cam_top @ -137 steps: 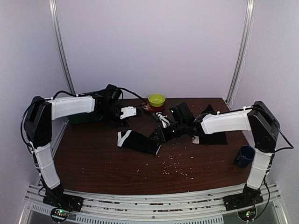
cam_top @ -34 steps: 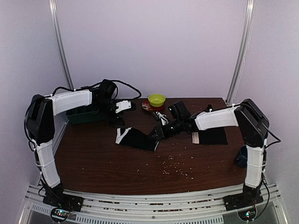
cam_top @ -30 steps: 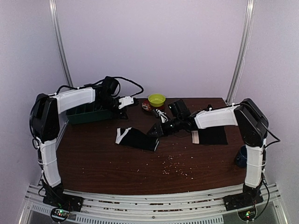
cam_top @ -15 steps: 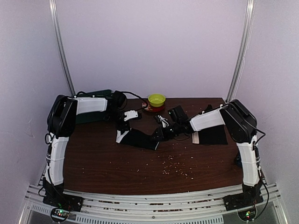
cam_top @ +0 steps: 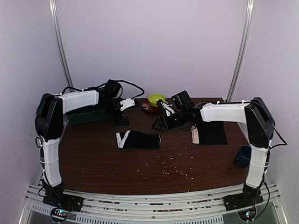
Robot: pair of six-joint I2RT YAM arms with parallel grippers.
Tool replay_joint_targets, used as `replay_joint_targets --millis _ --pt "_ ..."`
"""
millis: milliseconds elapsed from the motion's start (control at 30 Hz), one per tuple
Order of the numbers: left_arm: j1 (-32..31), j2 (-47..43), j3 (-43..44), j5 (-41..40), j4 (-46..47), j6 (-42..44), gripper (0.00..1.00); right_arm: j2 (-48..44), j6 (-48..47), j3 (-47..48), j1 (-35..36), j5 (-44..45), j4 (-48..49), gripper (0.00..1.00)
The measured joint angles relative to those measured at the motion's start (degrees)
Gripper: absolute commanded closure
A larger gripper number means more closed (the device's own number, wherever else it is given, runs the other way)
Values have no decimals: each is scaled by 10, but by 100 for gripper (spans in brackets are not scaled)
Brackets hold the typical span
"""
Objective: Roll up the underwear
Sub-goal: Rotate the underwear at the center of the board.
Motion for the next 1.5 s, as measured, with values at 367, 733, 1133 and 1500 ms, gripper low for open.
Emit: replay_joint_targets --millis 367,733,1133,1500 --pt "17 -197 -172 8 101 -56 2 -80 -61 -32 84 265 -47 0" --pt "51 31 18 62 1 -94 2 -75 -45 -125 128 372 -65 0" --pt "55 84 34 199 -133 -82 2 -148 -32 -183 127 407 -41 0" --pt "56 27 -90 274 -150 -40 2 -155 -30 -193 127 419 -30 0"
